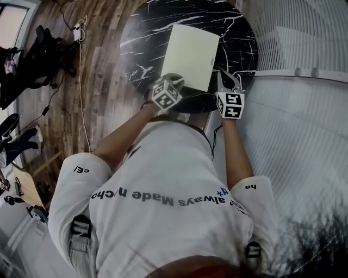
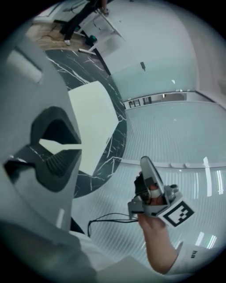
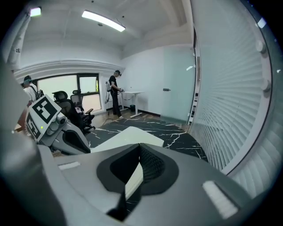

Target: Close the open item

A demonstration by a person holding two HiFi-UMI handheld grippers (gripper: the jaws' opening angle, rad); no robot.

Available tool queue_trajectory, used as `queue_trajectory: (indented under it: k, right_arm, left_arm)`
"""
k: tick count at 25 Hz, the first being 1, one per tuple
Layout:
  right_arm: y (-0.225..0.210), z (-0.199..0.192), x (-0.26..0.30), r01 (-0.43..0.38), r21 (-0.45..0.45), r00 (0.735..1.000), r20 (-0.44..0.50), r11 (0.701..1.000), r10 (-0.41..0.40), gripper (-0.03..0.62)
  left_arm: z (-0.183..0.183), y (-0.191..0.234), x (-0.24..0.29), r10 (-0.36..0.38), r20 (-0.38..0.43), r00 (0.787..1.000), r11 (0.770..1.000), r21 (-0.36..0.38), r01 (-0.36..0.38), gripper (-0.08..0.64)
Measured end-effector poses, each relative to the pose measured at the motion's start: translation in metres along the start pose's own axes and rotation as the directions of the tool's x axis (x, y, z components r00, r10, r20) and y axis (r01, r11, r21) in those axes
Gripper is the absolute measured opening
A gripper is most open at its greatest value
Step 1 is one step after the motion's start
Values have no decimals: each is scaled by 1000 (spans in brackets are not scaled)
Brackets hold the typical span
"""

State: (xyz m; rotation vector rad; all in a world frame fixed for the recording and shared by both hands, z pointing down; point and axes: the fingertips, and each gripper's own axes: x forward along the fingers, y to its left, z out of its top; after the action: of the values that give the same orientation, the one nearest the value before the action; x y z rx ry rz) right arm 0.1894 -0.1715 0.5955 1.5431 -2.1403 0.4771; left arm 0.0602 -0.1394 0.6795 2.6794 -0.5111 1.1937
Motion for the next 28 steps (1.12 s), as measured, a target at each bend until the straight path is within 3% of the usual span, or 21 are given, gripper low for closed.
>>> queue_trajectory:
  k: [4,8,17,28]
  right_arm:
    - [6,25,-26,-6,2,998,60,1000,5,2]
    - [13,52,-49,-10,0,993,121,1000,10,2]
    - [43,123,-105,-33,-53,967,251,998,45,2]
    - [66,181,-157,-61,-61,934,348,996,78,2]
  left_arm:
    - [33,11,-34,43,126,991,995,-93,-32,12]
    - [69,17,-69,83,250,965,990,-131,-51,5]
    - [142,25,-153,153,491,858,974,-222,-47,5]
    - [194,29,-235,212,626,750,966,-249,-66,3]
